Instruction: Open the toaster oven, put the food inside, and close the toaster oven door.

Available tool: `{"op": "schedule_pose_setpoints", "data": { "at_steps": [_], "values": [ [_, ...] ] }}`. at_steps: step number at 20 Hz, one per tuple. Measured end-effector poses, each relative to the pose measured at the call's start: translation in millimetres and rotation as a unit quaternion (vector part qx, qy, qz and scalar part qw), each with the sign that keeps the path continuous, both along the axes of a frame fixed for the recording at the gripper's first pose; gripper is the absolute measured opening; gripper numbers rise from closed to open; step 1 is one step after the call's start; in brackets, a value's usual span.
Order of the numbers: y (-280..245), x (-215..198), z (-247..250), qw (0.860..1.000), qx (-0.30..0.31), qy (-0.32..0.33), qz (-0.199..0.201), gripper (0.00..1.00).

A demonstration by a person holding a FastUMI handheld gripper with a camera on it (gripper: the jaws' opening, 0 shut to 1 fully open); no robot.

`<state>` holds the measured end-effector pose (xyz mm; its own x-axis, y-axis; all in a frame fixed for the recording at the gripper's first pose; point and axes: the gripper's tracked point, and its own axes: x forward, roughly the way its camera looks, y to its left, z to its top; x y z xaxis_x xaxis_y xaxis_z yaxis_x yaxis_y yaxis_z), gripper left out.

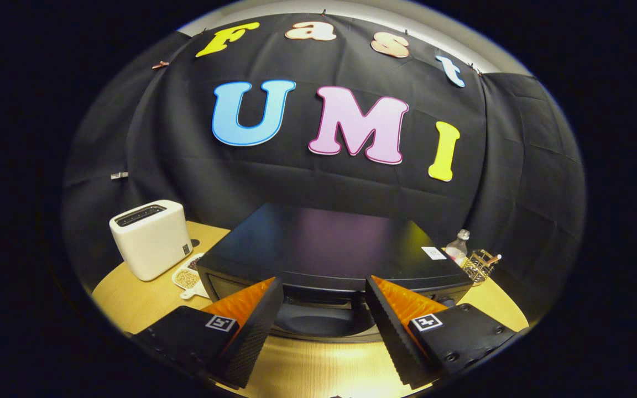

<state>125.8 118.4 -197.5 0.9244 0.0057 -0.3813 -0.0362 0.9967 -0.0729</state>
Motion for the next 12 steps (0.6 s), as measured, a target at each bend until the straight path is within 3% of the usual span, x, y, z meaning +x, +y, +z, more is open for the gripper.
{"op": "schedule_pose_setpoints", "data": {
  "at_steps": [7,12],
  "values": [
    [1,-1,-10,0.997,0.058,0.036,-0.030,0.97],
    [3,-9,-11,0.997,0.052,0.060,-0.024,0.98]
  ]
}}
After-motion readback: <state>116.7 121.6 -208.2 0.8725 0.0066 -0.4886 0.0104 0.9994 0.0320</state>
